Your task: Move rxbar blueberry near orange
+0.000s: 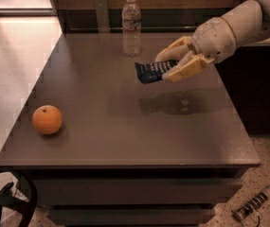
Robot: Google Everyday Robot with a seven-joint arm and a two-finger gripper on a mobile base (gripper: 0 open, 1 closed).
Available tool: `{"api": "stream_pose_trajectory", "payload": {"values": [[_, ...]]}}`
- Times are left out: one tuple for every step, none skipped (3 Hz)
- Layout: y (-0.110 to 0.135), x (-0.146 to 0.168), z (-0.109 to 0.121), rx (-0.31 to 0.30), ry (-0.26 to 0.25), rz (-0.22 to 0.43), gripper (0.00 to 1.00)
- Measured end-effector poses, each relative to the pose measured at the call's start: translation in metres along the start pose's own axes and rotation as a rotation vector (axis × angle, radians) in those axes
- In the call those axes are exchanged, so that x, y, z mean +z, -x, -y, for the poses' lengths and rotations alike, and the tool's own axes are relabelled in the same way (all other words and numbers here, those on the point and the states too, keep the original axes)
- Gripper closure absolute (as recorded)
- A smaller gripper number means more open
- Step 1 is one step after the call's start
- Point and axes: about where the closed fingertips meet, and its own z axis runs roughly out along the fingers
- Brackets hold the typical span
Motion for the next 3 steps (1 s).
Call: {"api": "stream_pose_trajectory", "payload": {"values": [[0.002,0.006,-0.006,-0.028,0.046,0.003,1.0],[0.003,0.011,0.0,-0.024,0.029,0.005,1.0],[0.016,0.021,-0.014,-0.001,-0.003,-0.003,1.0]]}}
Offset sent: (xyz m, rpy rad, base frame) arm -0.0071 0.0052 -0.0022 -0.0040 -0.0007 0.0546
